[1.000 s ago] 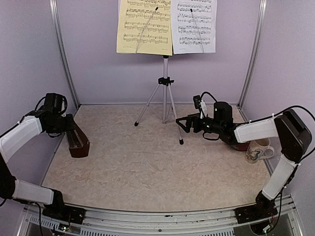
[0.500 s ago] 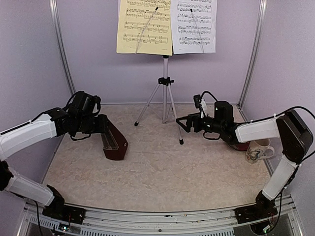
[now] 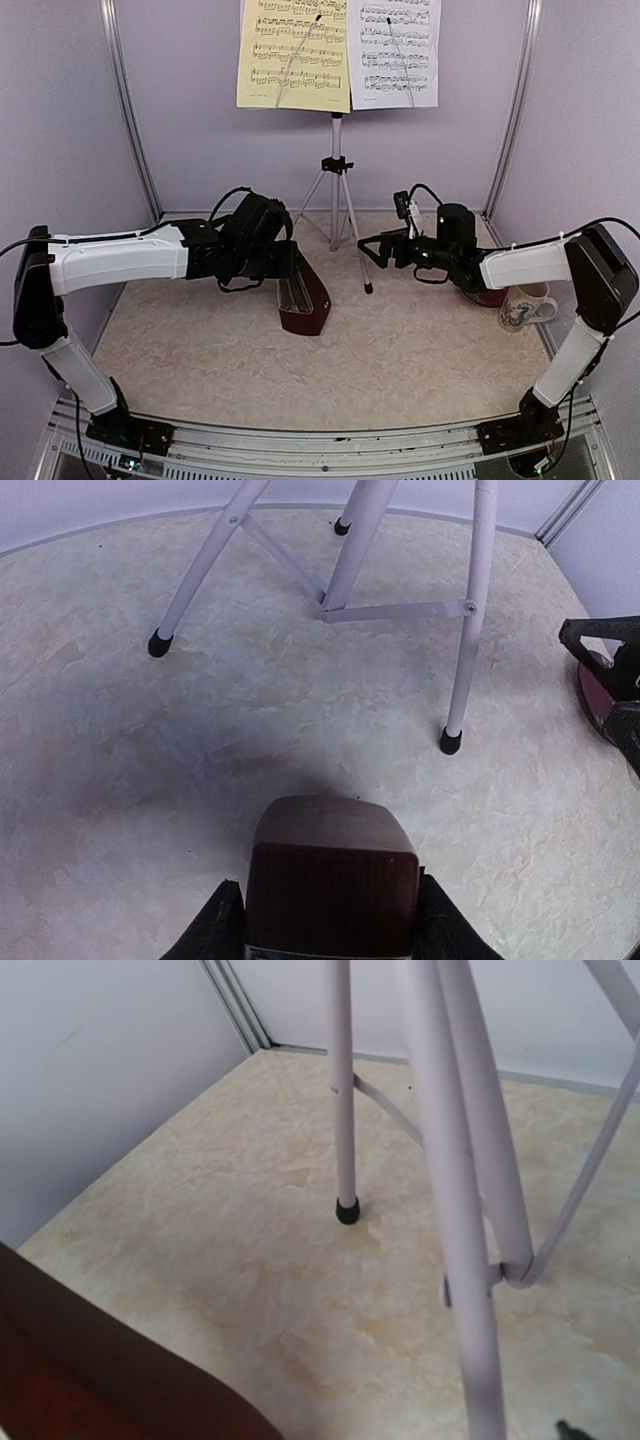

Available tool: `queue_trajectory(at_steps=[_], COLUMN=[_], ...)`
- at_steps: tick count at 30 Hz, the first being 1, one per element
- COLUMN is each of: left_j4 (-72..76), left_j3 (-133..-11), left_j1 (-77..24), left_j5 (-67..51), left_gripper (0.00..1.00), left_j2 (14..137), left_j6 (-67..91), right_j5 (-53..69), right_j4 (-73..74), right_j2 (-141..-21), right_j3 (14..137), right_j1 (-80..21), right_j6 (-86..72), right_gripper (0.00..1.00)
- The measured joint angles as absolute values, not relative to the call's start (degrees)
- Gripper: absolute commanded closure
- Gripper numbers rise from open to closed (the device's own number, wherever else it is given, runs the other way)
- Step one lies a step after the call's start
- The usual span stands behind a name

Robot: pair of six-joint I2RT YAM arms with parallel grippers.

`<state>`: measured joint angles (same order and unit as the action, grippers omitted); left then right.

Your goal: Set up the instrument practice props

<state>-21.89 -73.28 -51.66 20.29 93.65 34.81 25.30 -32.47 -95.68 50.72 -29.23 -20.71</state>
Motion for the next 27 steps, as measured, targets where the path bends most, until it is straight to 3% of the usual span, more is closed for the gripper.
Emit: queue_trajectory(at_steps=[5,11,19,23,27], left_j4=[-21.2,-17.9,-7.5,-1.1,2.8], left_j3=[-75.4,-75.8,-67.8,-56.6,-49.5], left_j1=[-53.1,-53.3,-51.4,-43.6,-36.8], left_j5=[20.9,17.8,10.3,7.1,6.1], left_gripper=[0.35,0.13,0.19,0.27,0.36], left_j2=[96.0,95.9,86.8,77.5,76.1], left_j6=[35.8,35.1,32.2,32.0,31.3], right_j5=[25.4,25.4,25.4,25.2,24.7], right_j4=[-32.4,-31.8,-29.9,-29.2,-27.7], right_j2=[-95.7,-95.7,-95.7,-95.7,-95.4], right_j3=[50.7,50.7,50.7,50.7,50.3], right_j1=[-29.3,-29.5,-29.6,-29.6,-29.6], right_j6=[-20.7,-20.7,-20.7,-20.7,-20.7], right_gripper=[0.01,0.01,0.01,0.01,0.00])
